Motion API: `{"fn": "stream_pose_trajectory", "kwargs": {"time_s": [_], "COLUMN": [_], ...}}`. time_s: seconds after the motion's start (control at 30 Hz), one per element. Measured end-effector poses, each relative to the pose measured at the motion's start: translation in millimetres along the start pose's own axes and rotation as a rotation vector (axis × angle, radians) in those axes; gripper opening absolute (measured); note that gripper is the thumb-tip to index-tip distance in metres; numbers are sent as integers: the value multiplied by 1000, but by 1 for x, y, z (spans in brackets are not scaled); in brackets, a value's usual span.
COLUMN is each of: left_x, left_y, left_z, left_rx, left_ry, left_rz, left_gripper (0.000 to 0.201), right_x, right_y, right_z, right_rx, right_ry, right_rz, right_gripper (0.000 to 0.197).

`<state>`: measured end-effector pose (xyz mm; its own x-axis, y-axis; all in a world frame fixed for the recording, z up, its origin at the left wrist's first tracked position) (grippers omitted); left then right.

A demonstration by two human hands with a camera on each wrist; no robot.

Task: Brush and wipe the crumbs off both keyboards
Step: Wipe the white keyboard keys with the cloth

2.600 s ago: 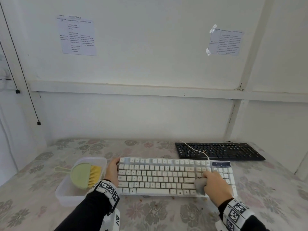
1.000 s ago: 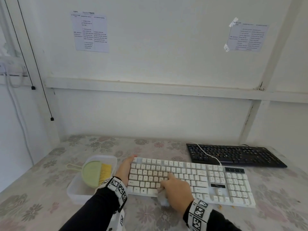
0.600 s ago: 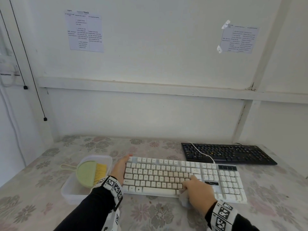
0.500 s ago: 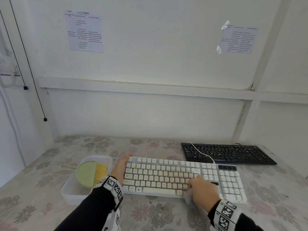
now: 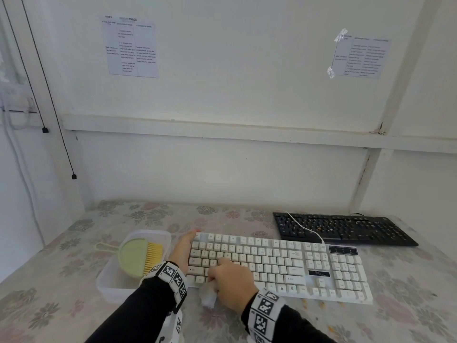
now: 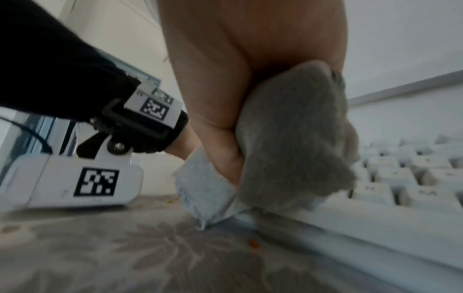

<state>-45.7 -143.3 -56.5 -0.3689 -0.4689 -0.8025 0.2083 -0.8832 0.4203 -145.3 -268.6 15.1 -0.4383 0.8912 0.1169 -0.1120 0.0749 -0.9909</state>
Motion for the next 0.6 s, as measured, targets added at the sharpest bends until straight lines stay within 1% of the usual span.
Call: {"fn": "stream_pose_trajectory", "kwargs": {"time_s": [0.07, 0.2, 0.33, 0.43, 0.6], "left_x": [0, -1, -2, -1, -1], "left_y": [1, 0, 1, 1, 2], "left_z": [0, -1, -1, -1, -3], "left_rx": [14, -6, 7, 6, 13], "left_ry": [0, 8, 12, 3, -6], "left_rz": [6, 7, -15, -34, -40], "left_gripper": [18, 19, 18, 19, 19], "right_x": [-6, -37, -81, -116, -175], "right_y": [6, 7, 1, -7, -17], "right_z": [0, 14, 41, 63, 101], "right_rx": [15, 20, 2, -9, -36], "right_ry": [50, 147, 259, 348, 566], "right_rz": [25, 45, 0, -56, -99], "right_gripper": [26, 23, 21, 23, 25]}}
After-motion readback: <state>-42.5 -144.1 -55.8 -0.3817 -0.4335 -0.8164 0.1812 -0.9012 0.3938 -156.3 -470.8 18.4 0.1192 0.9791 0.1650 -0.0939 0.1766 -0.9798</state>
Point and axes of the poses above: each hand's wrist, its own z-axis away from the middle knuckle, its own y-axis out of the palm, x = y × z, the point moved 4 cm from there along -z, towards the middle knuckle, and after that the axes turned 1 degree about -y, right-handed, at the moved point
